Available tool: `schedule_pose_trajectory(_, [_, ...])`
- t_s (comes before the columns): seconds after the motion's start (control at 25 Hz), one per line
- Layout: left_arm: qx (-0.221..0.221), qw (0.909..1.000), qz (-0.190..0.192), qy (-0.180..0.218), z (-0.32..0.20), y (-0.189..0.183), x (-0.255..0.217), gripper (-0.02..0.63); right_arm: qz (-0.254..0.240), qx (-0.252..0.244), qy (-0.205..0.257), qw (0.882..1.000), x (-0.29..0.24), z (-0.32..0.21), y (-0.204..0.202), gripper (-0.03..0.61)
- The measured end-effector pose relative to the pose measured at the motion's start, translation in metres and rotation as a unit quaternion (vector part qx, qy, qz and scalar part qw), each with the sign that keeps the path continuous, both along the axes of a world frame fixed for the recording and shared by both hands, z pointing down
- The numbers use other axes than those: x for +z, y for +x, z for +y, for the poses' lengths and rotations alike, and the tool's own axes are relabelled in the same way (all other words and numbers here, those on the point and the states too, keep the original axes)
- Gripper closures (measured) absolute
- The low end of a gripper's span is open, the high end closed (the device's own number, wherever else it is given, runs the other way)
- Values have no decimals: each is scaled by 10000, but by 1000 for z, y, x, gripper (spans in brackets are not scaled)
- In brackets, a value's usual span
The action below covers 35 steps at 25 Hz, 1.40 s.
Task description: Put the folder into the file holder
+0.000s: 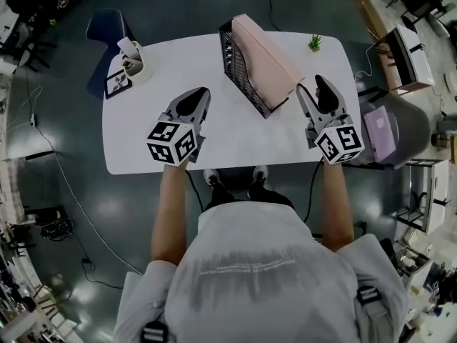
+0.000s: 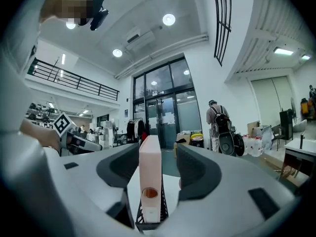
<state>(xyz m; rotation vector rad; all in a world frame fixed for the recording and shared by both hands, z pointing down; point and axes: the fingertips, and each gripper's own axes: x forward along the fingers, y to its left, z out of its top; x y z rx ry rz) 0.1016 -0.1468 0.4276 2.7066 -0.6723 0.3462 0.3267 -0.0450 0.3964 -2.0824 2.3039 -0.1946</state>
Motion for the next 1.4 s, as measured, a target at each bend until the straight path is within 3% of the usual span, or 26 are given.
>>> schedule_pose_trajectory(0.12, [115, 9996, 4, 239, -6, 6, -13, 583, -45, 172, 79, 9998, -22, 15, 8, 357])
schedule_pose_trajectory(0.24, [190, 9985, -52, 501, -10, 7, -24, 583, 5, 412, 31, 9991, -37, 28, 15, 435])
schedule_pose_trajectory(0.32, [239, 9975, -81, 662, -13, 8, -32, 583, 157, 576, -69, 9982, -44, 33, 17, 491])
schedule_pose_trajectory(0.52, [350, 9932, -144, 1098, -15, 10, -55, 583, 559, 865, -514, 9934, -52, 43, 19, 536])
schedule_pose_trajectory(0.8, [613, 9836, -170, 1685, -8, 21, -88, 583, 705, 967, -521, 9914, -74, 49, 11, 554])
schedule_pose_trajectory(1.4, [848, 9703, 97, 2265, 4, 22, -143, 583, 1079, 719, -239, 9913, -117, 41, -21, 554])
